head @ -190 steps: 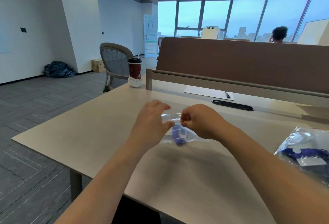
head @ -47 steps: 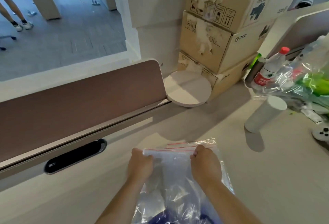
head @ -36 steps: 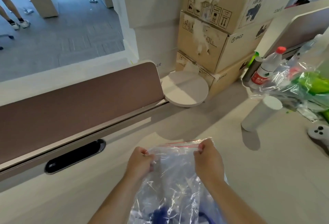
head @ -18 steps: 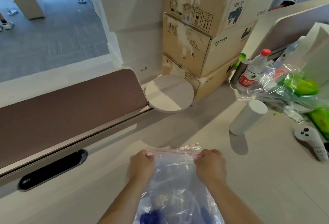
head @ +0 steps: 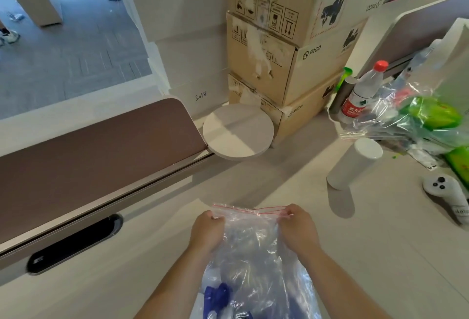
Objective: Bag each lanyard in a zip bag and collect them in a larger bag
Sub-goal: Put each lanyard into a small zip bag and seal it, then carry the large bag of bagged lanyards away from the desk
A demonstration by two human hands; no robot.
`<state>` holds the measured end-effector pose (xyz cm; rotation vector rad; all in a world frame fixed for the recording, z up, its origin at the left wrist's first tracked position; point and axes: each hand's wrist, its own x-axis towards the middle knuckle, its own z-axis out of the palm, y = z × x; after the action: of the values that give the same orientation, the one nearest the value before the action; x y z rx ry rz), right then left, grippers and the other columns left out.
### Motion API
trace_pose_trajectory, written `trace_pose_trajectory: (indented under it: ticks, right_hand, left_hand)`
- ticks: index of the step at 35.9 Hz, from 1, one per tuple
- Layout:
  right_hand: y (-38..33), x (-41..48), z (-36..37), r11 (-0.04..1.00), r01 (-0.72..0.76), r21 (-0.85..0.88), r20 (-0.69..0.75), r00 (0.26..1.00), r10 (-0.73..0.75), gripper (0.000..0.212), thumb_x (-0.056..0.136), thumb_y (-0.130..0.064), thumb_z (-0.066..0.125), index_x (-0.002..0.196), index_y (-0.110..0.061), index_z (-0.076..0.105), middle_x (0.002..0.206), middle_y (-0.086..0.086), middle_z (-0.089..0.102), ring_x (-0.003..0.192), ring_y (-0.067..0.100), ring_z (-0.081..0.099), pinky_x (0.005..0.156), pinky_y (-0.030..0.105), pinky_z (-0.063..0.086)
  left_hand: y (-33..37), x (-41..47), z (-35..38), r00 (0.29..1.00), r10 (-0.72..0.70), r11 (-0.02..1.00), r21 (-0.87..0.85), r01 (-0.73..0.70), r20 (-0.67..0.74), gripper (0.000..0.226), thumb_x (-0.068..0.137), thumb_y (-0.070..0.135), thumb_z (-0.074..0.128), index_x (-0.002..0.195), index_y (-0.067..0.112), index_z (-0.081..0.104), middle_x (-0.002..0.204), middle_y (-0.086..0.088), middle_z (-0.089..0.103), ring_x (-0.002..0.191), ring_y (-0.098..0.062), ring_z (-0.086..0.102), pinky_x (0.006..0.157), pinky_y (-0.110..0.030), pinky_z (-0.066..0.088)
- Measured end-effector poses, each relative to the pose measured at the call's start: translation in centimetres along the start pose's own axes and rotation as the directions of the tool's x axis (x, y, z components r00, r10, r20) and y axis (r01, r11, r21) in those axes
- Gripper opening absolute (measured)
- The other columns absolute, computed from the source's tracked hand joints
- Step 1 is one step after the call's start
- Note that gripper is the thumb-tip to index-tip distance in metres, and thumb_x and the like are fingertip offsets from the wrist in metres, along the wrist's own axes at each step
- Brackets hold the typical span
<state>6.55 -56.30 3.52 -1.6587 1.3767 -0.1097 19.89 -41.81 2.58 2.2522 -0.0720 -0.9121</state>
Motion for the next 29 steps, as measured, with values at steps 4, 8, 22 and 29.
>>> trace_pose_trajectory:
  ticks: [4, 8, 22, 29]
  right_hand:
    - [0.1, -0.9, -0.2, 1.0, -0.017, 0.008, -0.023, 1.0, 0.017, 0.017, 0.078, 0.003, 0.048, 0.07, -0.009, 0.058, 0.062, 0.0, 0.056, 0.056, 0.019, 0.045, 0.05, 0.025, 0.034]
    - [-0.2, -1.8, -0.5, 0.999, -0.044, 0.01, -0.046, 0.998, 0.045, 0.02, 0.076, -0.001, 0.051, 0.066, -0.016, 0.059, 0.059, -0.004, 0.058, 0.055, 0.016, 0.05, 0.051, 0.024, 0.038]
    - [-6.7, -10.8, -0.3, 0.958, 0.279, 0.067, -0.15, 0.952, -0.267, 0.02, 0.088, -0.014, 0.056, 0.069, -0.02, 0.054, 0.06, -0.004, 0.056, 0.059, 0.016, 0.051, 0.053, 0.027, 0.037]
    - [-13.4, -19.2, 0.4, 0.902, 0.43, 0.02, -0.183, 0.889, -0.42, 0.006, 0.092, -0.025, 0.06, 0.091, -0.023, 0.066, 0.079, -0.006, 0.065, 0.076, 0.017, 0.056, 0.063, 0.029, 0.035]
  left_hand:
    - [-0.6, -0.5, -0.3, 1.0, -0.005, 0.998, -0.063, 0.007, 0.031, 0.02, 0.081, 0.008, 0.053, 0.061, 0.013, 0.052, 0.064, -0.006, 0.058, 0.057, -0.024, 0.05, 0.056, -0.027, 0.041]
    - [-1.4, -1.1, -0.9, 0.998, -0.012, 0.998, -0.068, 0.017, 0.069, 0.017, 0.07, 0.014, 0.06, 0.054, 0.014, 0.054, 0.058, -0.006, 0.057, 0.055, -0.022, 0.05, 0.056, -0.026, 0.04]
    - [-2.2, -8.4, -9.1, 0.961, 0.201, 0.952, -0.195, -0.237, -0.188, 0.039, 0.093, 0.012, 0.057, 0.054, 0.015, 0.053, 0.054, 0.003, 0.055, 0.054, -0.018, 0.048, 0.058, -0.029, 0.039]
    - [-2.5, -15.5, -17.9, 0.877, 0.289, 0.882, -0.249, -0.4, -0.384, 0.03, 0.092, 0.007, 0.058, 0.062, 0.006, 0.061, 0.052, 0.004, 0.053, 0.051, -0.009, 0.044, 0.053, -0.021, 0.035]
